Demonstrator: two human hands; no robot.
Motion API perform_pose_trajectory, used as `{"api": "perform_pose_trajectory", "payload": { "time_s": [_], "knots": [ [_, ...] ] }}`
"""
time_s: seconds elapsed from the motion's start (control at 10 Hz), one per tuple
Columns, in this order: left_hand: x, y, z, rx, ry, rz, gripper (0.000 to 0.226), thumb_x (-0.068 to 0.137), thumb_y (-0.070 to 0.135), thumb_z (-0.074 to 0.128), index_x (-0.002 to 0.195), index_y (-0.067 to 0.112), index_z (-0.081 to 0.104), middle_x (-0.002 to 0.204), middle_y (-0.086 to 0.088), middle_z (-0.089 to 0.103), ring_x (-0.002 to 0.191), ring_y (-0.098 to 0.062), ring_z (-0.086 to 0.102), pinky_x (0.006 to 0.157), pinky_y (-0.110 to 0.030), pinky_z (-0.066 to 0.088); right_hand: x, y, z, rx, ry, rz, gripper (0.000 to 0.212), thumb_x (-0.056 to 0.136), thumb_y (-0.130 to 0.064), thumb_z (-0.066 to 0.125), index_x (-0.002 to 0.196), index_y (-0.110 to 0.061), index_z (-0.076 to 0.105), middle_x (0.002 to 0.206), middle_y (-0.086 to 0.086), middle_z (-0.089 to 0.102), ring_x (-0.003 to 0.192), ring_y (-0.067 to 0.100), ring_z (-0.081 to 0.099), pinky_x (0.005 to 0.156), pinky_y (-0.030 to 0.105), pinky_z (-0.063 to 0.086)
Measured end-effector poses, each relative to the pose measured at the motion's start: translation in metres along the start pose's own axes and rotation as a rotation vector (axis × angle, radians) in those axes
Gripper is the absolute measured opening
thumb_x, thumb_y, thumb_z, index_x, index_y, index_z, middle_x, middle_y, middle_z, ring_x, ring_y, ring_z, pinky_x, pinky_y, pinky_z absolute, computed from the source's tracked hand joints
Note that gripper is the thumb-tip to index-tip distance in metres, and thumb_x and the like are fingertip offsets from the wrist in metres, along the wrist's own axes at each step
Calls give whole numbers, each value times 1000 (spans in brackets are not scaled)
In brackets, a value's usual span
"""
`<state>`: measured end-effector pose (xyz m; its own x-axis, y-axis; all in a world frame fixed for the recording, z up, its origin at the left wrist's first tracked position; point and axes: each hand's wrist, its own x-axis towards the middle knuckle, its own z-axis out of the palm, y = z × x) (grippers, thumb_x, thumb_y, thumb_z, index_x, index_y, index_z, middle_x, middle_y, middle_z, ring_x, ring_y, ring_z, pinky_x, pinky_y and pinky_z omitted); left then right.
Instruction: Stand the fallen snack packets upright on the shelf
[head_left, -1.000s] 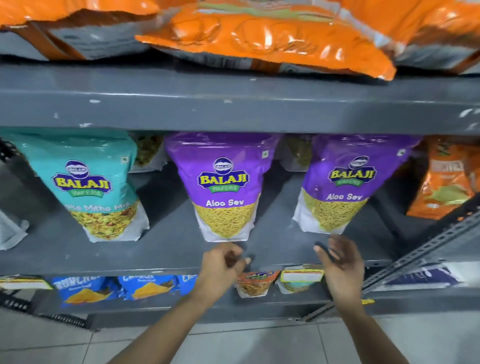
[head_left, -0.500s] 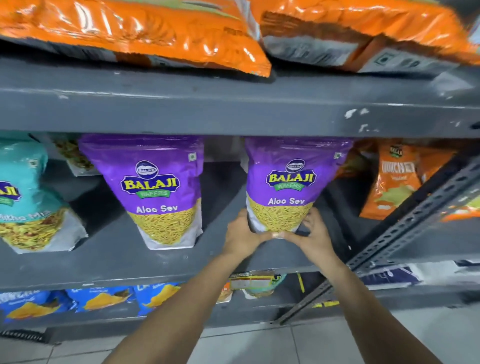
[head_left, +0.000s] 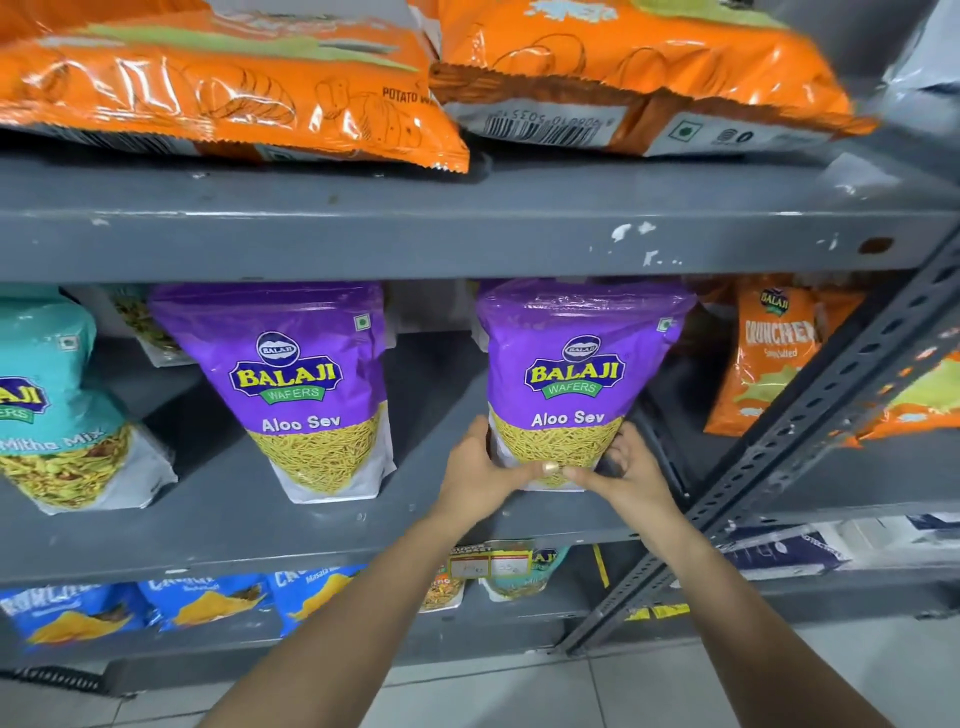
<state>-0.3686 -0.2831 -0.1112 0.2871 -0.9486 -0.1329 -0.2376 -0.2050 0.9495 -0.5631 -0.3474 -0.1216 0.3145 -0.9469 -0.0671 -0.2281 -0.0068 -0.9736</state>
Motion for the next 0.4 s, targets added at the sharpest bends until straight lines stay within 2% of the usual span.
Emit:
{"api": "perform_pose_trajectory", "payload": {
  "time_s": [0.1,0.2,0.3,0.4],
  "knots": [
    [7,23,-9,-45,0,99,59,68,27,89,118,20,60,107,8,72,85,12,66,70,-7,49,4,-18,-2,43,13,-56,67,66,-17,89,123,-23,56,118,-3,73,114,17,66,96,37,53],
    [11,50,-19,-107,60,172,49,71,19,87,113,13,64,99,4,75,75,11,68,69,-11,53,2,-47,-4,170,70,-137,52,78,-5,78,125,-14,57,112,-6,76,106,11,70,85,25,55],
    [18,70,-26,-186,71,191,58,69,33,86,117,12,62,109,-3,76,94,-11,74,82,-34,61,6,-74,-9,272,190,-207,44,82,2,72,122,-4,56,106,-2,75,99,10,70,84,25,53],
    [1,73,-24,-253,159,216,74,67,42,84,129,17,51,126,3,67,114,-11,66,97,-33,55,-1,-85,-3,329,323,-251,62,83,-2,72,138,-10,43,125,2,67,118,12,62,100,31,47]
  ]
}}
